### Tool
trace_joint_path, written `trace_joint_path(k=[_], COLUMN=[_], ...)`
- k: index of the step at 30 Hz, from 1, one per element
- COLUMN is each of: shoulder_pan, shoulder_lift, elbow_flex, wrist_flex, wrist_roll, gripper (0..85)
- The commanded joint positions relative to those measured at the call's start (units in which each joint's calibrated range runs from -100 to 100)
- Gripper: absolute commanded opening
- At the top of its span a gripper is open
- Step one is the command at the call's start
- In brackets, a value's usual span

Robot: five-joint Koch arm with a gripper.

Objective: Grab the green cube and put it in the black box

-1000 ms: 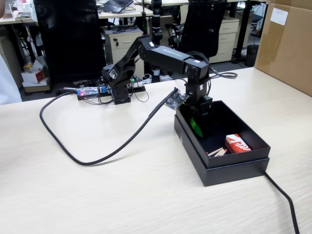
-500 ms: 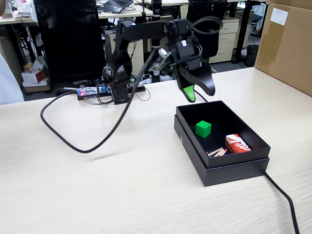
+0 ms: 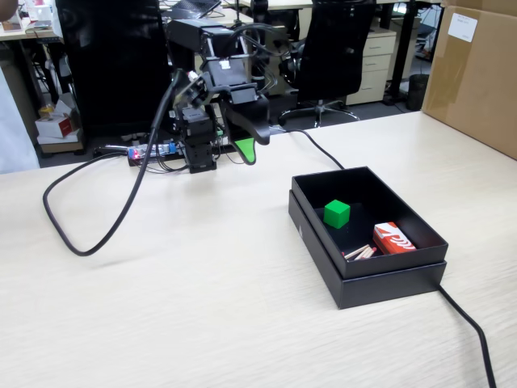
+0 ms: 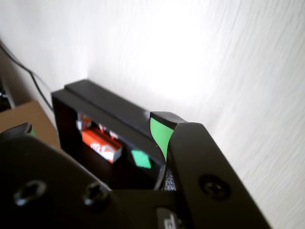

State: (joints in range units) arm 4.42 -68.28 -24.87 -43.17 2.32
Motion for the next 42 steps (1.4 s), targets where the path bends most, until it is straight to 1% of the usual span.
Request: trace_joint_path(k=[1,6,10,13,22,25,29,32,35,39,42], shoulder_pan=[-1.3,-2.1,-3.0,-3.7,-5.3,-5.3,-5.5,-5.4,-5.4,-5.4,-5.4], shoulder_lift=[-9.8,-20.0,-26.4,-29.5,-31.5,-31.5,-31.4,-31.4,-31.4,-31.4,-30.9], elbow_flex=[-4.9,-17.6,-28.6,-35.6,-52.6,-59.0,-62.4,-66.7,-71.4,-72.7,-72.8], wrist_flex=[8.0,13.1,21.3,24.7,36.4,43.9,44.8,50.2,52.1,50.6,47.4], wrist_roll=[-1.3,-0.9,-0.9,-0.9,-1.8,-2.8,-2.9,-3.8,-4.3,-4.3,-4.3], gripper=[48.1,49.2,48.9,49.1,50.9,50.4,51.5,51.2,51.5,51.6,51.7])
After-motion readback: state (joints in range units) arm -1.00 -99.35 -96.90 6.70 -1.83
